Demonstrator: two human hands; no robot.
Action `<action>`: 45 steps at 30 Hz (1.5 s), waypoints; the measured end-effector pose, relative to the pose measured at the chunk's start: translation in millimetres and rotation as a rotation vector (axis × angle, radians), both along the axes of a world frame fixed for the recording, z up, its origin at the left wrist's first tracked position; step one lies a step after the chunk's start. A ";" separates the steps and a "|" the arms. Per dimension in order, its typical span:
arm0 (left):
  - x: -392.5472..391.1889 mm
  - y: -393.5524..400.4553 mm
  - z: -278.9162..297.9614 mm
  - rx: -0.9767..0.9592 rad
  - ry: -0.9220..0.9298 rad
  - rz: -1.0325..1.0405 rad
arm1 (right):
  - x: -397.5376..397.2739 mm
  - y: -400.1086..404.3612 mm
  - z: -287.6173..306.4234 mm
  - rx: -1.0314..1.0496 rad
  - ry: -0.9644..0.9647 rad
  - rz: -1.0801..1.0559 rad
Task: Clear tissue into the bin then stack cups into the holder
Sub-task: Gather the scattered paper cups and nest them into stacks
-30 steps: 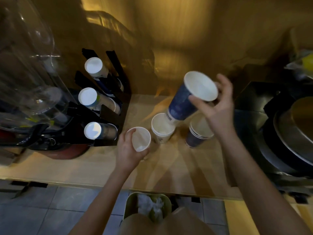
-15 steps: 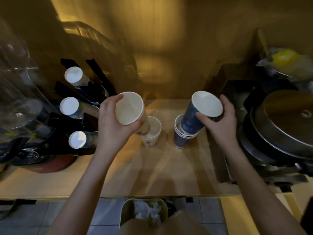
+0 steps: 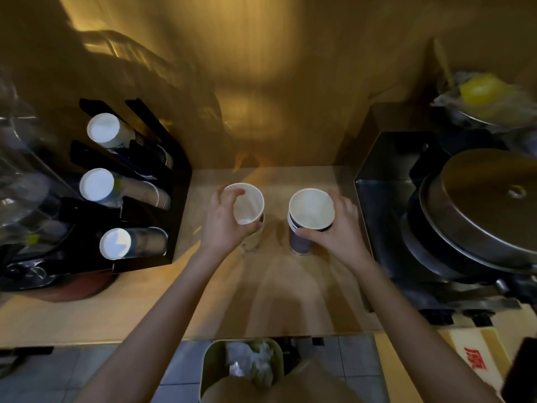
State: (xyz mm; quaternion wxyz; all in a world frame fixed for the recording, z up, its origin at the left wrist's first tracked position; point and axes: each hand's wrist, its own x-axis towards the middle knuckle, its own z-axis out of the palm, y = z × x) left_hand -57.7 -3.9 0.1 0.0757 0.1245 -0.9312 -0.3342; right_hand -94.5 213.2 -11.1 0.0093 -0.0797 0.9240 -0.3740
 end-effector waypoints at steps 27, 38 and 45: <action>-1.7 53.4 2.2 -0.088 0.034 -0.317 | -2.8 9.8 -47.8 -0.967 -0.863 -0.756; -33.5 88.6 4.6 -0.057 -0.239 -0.341 | -0.1 -16.4 -41.9 -1.465 -1.268 -0.643; -26.8 66.5 37.3 0.132 -0.051 -0.255 | -18.0 -21.6 -1.4 -1.492 -1.181 -0.463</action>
